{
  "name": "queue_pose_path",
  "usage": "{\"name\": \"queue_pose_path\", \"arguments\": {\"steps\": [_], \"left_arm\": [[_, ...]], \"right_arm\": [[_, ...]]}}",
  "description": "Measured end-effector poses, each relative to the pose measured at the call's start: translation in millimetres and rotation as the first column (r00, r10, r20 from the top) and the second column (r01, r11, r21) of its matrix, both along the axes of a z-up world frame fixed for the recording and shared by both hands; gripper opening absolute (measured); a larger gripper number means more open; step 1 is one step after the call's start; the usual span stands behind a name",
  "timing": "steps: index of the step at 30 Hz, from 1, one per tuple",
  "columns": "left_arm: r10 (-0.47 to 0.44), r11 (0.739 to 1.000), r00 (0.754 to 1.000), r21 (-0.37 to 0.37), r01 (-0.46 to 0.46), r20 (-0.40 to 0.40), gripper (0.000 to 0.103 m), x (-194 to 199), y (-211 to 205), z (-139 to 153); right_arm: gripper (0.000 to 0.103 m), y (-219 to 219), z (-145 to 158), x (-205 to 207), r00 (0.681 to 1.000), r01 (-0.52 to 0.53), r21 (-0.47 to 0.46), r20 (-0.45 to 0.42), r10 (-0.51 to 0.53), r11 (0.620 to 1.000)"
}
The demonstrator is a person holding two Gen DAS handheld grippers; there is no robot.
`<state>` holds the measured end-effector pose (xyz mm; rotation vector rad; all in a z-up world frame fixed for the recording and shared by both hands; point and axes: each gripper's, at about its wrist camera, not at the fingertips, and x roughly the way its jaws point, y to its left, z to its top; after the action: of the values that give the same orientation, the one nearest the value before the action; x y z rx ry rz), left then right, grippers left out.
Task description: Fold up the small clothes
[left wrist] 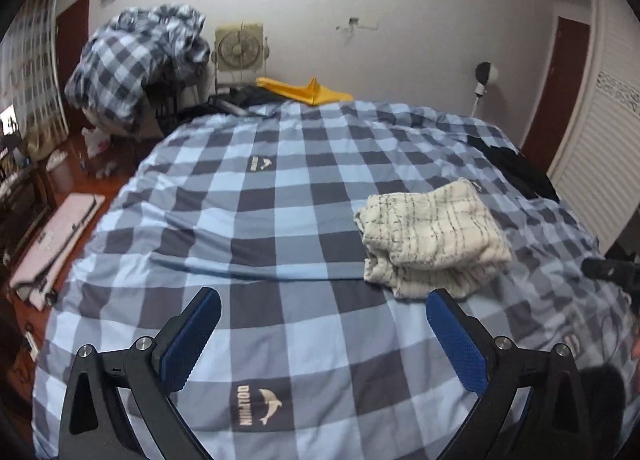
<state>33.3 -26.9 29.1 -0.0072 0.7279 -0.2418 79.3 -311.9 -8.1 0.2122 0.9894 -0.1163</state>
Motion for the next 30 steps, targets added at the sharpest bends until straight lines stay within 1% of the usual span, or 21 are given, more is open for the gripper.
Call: {"name": "queue_pose_path", "arguments": {"steps": [2,3,4,6,8,9,11,13,16,17,19,22,25,27,30], "left_arm": [[-0.031,1.000,0.998,0.001,0.031,0.049,0.103,-11,0,-2],[-0.044,0.999,0.996,0.008,0.043,0.073,0.103,-14,-1,-4],[-0.044,0.999,0.996,0.019,0.042,0.081,0.103,-15,-1,-5],[-0.035,0.998,0.997,0.049,0.031,0.073,0.103,-13,-4,-9],[-0.044,0.997,0.998,0.071,0.041,0.042,0.103,-8,-8,-13],[-0.044,0.996,0.999,0.081,0.042,0.026,0.103,-5,-10,-16],[-0.026,0.995,1.000,0.093,0.025,0.010,0.103,-3,-12,-22],[-0.015,0.995,1.000,0.094,0.016,-0.010,0.103,-1,-13,-28],[-0.034,0.995,0.999,0.094,0.038,-0.037,0.103,3,-19,-36],[-0.045,0.994,0.998,0.102,0.050,-0.048,0.103,4,-22,-40],[-0.080,0.989,0.994,0.118,0.087,-0.070,0.103,5,-32,-46],[-0.120,0.983,0.988,0.130,0.132,-0.093,0.103,4,-45,-51],[-0.156,0.977,0.982,0.129,0.169,-0.109,0.103,2,-54,-53],[-0.161,0.975,0.981,0.135,0.175,-0.110,0.103,-1,-56,-54],[-0.168,0.975,0.978,0.124,0.184,-0.123,0.103,-3,-56,-55]], "right_arm": [[0.095,7,-7,-8,1.000,-0.006,-0.045,-0.011,0.006,0.999],[0.095,10,-9,-12,1.000,-0.008,-0.087,0.003,0.008,0.996],[0.095,12,-12,-13,1.000,-0.010,-0.114,0.014,0.012,0.993],[0.095,15,-19,-13,0.999,-0.040,-0.176,0.023,0.045,0.984],[0.095,22,-21,-14,0.998,-0.052,-0.239,0.019,0.059,0.970],[0.095,27,-26,-13,0.998,-0.058,-0.301,0.010,0.063,0.952],[0.095,35,-32,-14,0.997,-0.062,-0.353,0.020,0.073,0.934],[0.095,36,-40,-15,0.996,-0.057,-0.346,0.048,0.078,0.936],[0.095,31,-48,-12,0.997,-0.031,-0.320,0.057,0.052,0.947],[0.095,28,-47,-12,0.997,-0.024,-0.302,0.064,0.046,0.953],[0.095,18,-47,-10,0.997,-0.013,-0.232,0.069,0.029,0.973],[0.095,10,-51,-8,0.999,-0.001,-0.184,0.052,0.011,0.983],[0.095,10,-51,-10,0.998,0.011,-0.176,0.061,0.000,0.984],[0.095,12,-51,-11,0.997,0.013,-0.184,0.071,0.000,0.983],[0.095,17,-51,-10,0.998,-0.002,-0.203,0.061,0.015,0.979]]}}
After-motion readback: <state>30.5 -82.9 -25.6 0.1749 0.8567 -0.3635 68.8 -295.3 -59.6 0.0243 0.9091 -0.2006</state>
